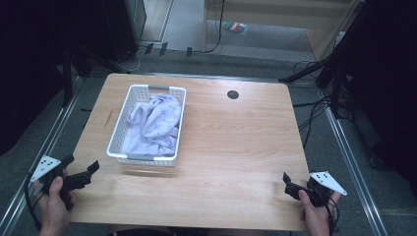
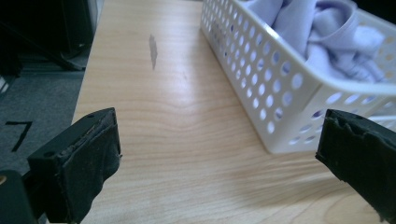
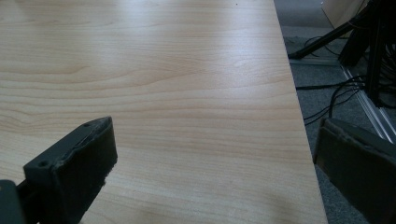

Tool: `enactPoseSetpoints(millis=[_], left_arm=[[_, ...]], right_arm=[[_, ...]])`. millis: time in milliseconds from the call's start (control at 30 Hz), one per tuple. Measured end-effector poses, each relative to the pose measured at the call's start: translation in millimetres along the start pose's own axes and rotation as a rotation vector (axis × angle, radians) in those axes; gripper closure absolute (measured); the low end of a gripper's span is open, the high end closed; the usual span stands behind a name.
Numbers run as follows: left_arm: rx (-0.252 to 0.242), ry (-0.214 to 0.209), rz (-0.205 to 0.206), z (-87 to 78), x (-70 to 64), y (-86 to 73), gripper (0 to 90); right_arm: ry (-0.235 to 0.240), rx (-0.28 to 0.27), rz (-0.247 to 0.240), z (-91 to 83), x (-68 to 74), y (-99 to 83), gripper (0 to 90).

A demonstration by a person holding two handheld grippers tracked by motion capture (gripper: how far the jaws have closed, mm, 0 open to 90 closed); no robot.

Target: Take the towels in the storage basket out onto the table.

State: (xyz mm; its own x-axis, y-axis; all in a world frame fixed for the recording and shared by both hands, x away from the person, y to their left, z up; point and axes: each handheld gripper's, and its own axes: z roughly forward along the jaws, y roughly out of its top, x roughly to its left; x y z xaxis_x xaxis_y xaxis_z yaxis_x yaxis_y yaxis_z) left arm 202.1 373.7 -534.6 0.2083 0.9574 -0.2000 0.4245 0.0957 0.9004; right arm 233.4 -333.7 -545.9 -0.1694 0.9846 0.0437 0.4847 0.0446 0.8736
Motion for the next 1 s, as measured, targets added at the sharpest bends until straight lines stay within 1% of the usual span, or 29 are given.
enactPoseSetpoints(millis=[33, 67, 100, 167, 233, 267, 300, 333, 467, 533, 633, 733, 833, 1000], left_arm=[[0.000, 0.000, 0.000, 0.0, 0.0, 0.0, 0.0], [-0.013, -0.010, -0.009, -4.0, -2.2, 6.8, 0.0], [-0.013, -0.010, -0.009, -4.0, -2.2, 6.8, 0.0], [-0.021, -0.018, -0.006, -6.8, -4.7, 14.9, 0.0], [-0.004, -0.026, 0.005, -7.3, -8.1, 24.2, 0.0], [0.015, -0.037, 0.026, -6.5, -12.5, 31.1, 0.0], [0.015, -0.037, 0.026, -6.5, -12.5, 31.1, 0.0], [0.026, -0.039, 0.040, -5.9, -14.7, 34.4, 0.0], [0.064, -0.068, 0.066, -0.2, -23.3, 47.9, 0.0], [0.065, -0.075, 0.079, 2.6, -28.4, 54.3, 0.0], [0.079, -0.096, 0.096, 8.4, -36.5, 64.0, 0.0], [0.106, -0.109, 0.118, 17.1, -47.1, 74.6, 0.0], [0.116, -0.109, 0.136, 23.5, -54.6, 81.1, 0.0], [0.131, -0.114, 0.146, 34.5, -65.0, 88.2, 0.0]], right_arm=[[0.000, 0.000, 0.000, 0.0, 0.0, 0.0, 0.0], [0.002, -0.001, 0.001, 0.1, -0.2, 0.0, 0.0], [0.002, -0.001, 0.001, 0.1, -0.2, 0.0, 0.0], [0.005, -0.006, 0.004, -0.5, -0.4, -0.3, 0.1], [0.004, -0.004, 0.004, -0.2, -0.2, -0.2, 0.1], [0.002, -0.002, 0.001, 0.0, -0.2, -0.1, 0.2], [0.002, -0.002, 0.001, 0.0, -0.2, -0.1, 0.2], [0.001, 0.000, 0.000, -0.1, 0.0, -0.1, 0.4], [0.001, -0.004, 0.004, -0.1, -0.3, -0.2, 1.0], [0.001, -0.002, 0.000, -0.3, -0.1, -0.2, 1.6], [0.000, -0.007, -0.006, -1.1, 1.3, -0.6, 2.2], [0.001, -0.011, -0.010, -1.5, 1.9, -0.8, 2.8], [-0.001, -0.010, -0.009, -1.3, 1.8, -0.7, 3.0], [0.007, -0.025, -0.017, -2.4, 2.2, -1.3, 3.1]])
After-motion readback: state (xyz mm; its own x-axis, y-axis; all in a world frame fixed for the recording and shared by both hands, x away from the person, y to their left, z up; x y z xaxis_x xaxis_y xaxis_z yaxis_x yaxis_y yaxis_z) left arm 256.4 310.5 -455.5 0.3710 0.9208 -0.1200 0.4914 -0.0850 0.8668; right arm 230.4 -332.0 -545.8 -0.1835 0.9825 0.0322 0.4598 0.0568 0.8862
